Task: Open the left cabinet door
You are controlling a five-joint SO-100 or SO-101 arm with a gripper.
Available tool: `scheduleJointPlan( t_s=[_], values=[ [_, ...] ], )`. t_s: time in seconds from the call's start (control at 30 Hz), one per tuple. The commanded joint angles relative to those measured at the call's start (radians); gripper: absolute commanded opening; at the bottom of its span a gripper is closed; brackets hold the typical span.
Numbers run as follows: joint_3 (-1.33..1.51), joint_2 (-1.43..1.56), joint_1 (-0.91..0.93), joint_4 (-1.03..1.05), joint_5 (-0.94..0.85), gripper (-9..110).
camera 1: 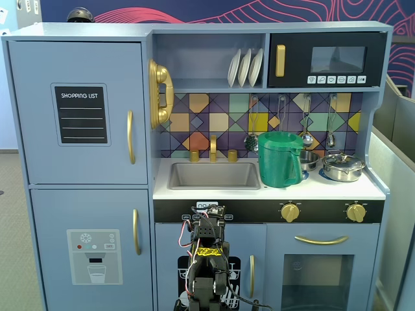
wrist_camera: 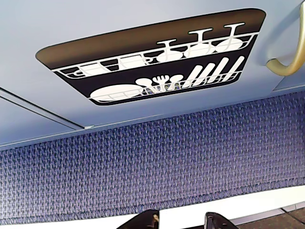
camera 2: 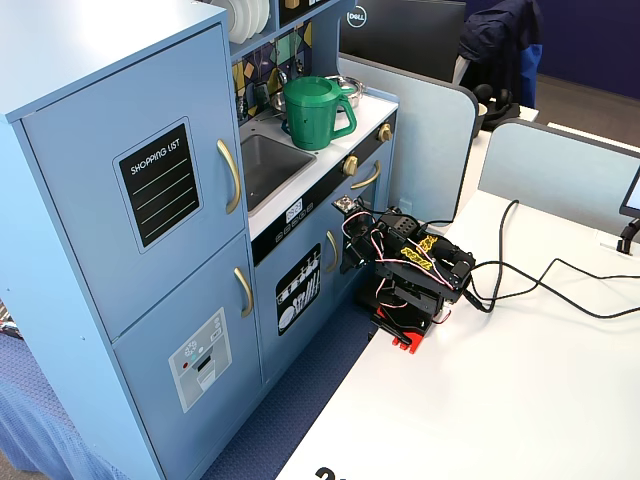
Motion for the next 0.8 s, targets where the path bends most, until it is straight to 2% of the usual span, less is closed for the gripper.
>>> scheduleJointPlan(
  t_s=[0.0,0.2,0.57,0.77],
  values=[
    [0.000,-0.006,0.018,0.054,0.021,11],
    [-0.077,-0.006,0.032,-0.141,-0.018,13],
    [-0.373,-0.006,0.023,-0.379,0.002,12],
    [-0.495,-0.006,-0.035,-0.549,-0.109,12]
  ],
)
